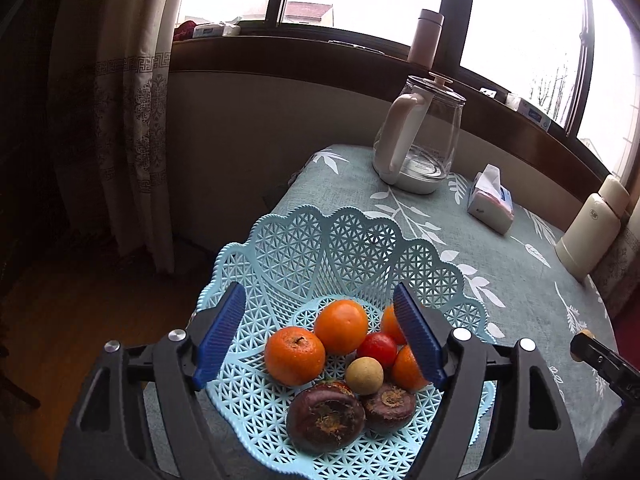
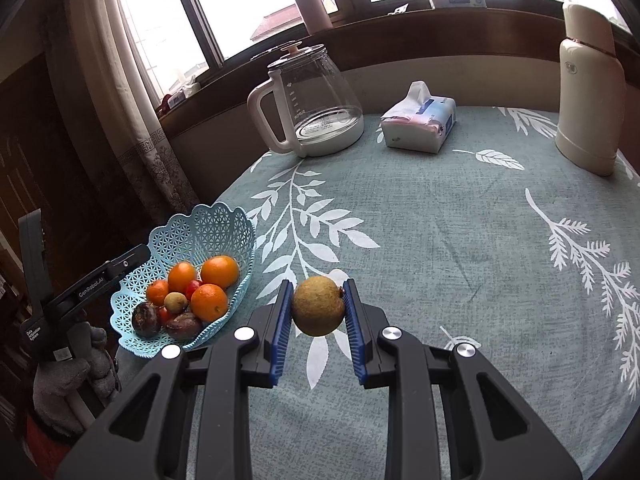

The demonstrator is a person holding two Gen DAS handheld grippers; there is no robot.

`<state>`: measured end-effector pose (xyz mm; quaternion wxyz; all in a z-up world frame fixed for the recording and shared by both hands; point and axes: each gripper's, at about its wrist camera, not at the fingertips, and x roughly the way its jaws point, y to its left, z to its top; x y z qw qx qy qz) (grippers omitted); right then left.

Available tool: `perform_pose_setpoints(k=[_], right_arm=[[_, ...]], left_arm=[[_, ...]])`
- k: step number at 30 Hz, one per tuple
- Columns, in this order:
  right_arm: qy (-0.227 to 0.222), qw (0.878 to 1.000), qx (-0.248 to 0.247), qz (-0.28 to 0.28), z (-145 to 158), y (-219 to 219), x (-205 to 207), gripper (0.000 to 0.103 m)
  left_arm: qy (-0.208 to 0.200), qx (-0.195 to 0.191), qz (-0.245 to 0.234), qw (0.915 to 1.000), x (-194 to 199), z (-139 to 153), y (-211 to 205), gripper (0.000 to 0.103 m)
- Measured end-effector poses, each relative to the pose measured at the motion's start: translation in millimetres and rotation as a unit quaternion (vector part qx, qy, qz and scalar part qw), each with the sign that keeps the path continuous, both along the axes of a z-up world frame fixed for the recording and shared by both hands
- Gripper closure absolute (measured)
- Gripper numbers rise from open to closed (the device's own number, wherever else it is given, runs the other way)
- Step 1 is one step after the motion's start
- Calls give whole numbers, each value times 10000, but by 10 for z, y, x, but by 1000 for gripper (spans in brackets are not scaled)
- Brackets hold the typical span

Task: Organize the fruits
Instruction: 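Carry the yellow-brown fruit into the basket and open the right tool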

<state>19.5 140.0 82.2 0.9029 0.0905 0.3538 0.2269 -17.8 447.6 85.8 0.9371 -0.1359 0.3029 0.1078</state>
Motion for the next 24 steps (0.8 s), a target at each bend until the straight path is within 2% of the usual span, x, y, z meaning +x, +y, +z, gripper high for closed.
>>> perform_pose_setpoints(k=[7, 14, 24], right_arm=[[-31, 9996, 1, 278, 48, 213, -51, 77], [-41, 9983, 6, 581, 108, 454, -117, 77], [-34, 9941, -70, 1081, 152, 889, -205, 77]], left_arm=[[-189, 53, 172, 9997, -264, 125, 100, 18], [-153, 465, 344, 9982, -504, 131, 140, 8], [-191, 341, 423, 9983, -669, 147, 276, 3]])
